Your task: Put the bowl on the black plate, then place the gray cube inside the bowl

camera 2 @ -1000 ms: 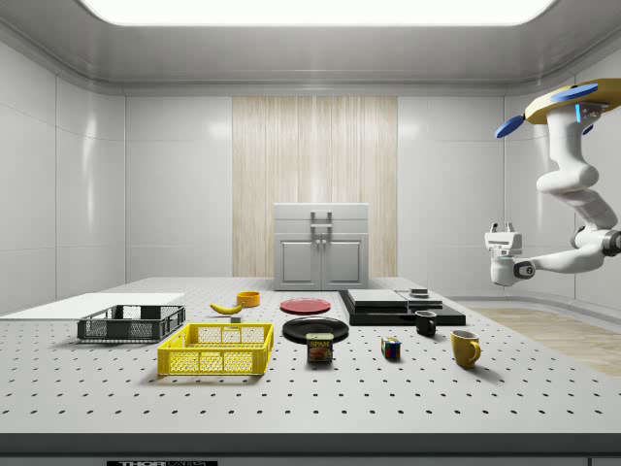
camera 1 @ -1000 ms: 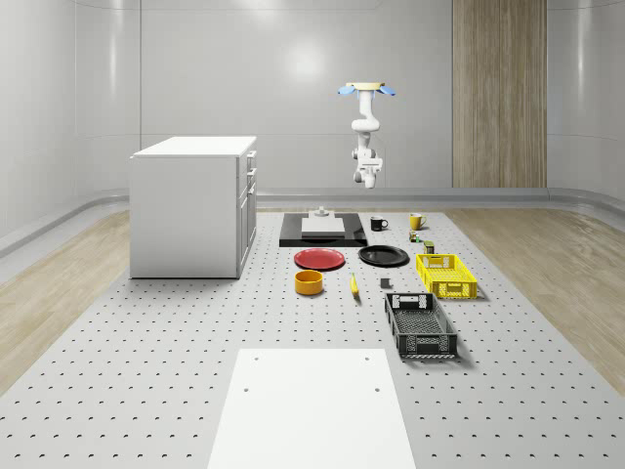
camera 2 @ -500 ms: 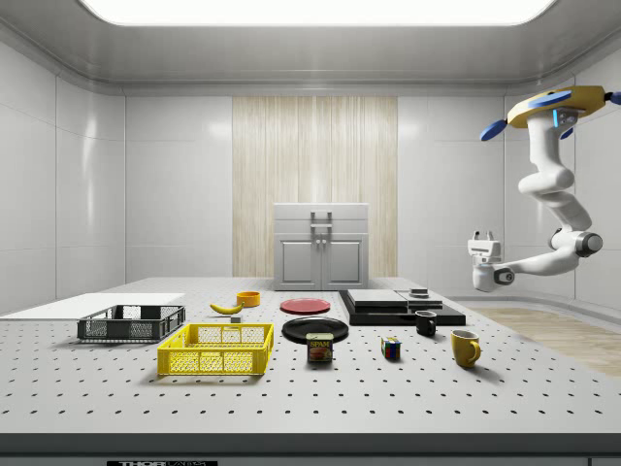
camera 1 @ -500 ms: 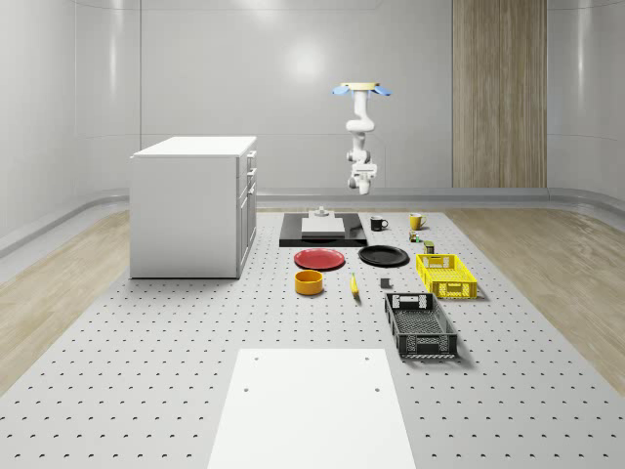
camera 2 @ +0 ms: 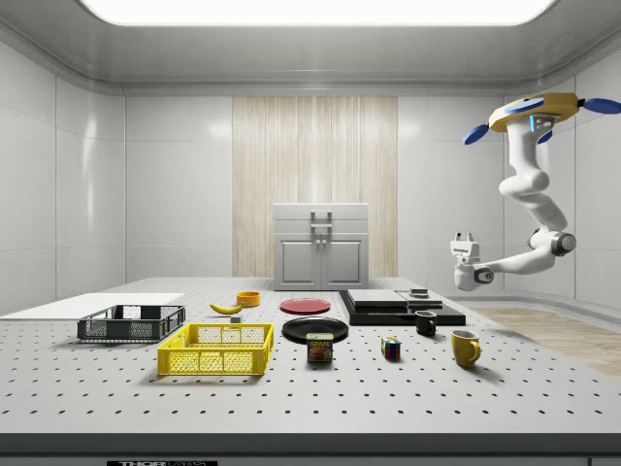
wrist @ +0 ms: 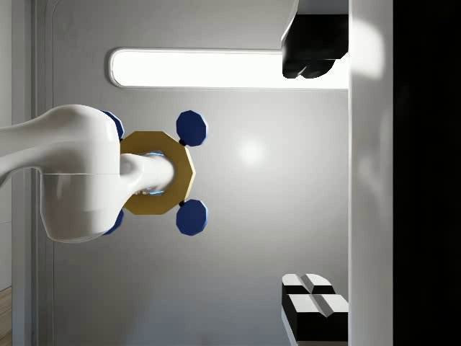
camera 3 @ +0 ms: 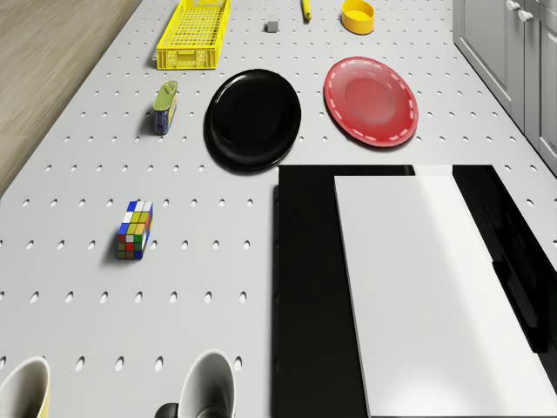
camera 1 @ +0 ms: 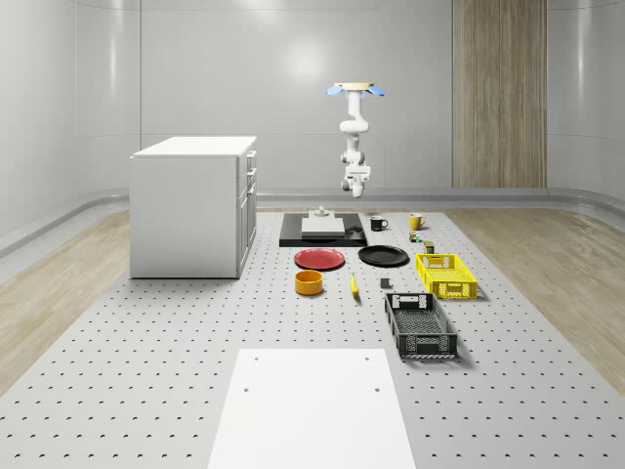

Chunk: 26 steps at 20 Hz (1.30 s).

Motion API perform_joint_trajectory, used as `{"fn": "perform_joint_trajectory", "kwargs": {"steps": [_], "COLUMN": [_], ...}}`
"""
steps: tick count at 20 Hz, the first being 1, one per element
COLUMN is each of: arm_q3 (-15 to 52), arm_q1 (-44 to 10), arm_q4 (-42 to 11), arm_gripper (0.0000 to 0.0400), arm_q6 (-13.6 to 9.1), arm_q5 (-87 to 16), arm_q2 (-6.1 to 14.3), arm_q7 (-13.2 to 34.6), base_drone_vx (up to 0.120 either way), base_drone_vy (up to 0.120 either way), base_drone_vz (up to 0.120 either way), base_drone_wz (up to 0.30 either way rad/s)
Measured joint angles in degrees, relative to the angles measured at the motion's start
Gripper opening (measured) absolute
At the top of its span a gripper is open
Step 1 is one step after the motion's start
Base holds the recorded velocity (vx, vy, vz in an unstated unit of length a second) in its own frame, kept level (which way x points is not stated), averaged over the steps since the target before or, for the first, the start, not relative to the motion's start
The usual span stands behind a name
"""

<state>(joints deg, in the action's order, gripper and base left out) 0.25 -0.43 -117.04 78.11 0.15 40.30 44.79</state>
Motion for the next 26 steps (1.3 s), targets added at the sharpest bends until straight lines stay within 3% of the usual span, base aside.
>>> {"fn": "perform_joint_trajectory", "kwargs": {"steps": [26], "arm_q3": [1.0], "arm_q1": [-0.4], "arm_q4": [-0.7], "arm_gripper": [0.04], "arm_q6": [1.1], "arm_q5": [-1.3], "arm_q2": [0.7], "arm_q7": [0.1], "base_drone_vx": [0.12], "base_drone_vy": [-0.12], "base_drone_vz": [0.0], "base_drone_wz": [0.0]}}
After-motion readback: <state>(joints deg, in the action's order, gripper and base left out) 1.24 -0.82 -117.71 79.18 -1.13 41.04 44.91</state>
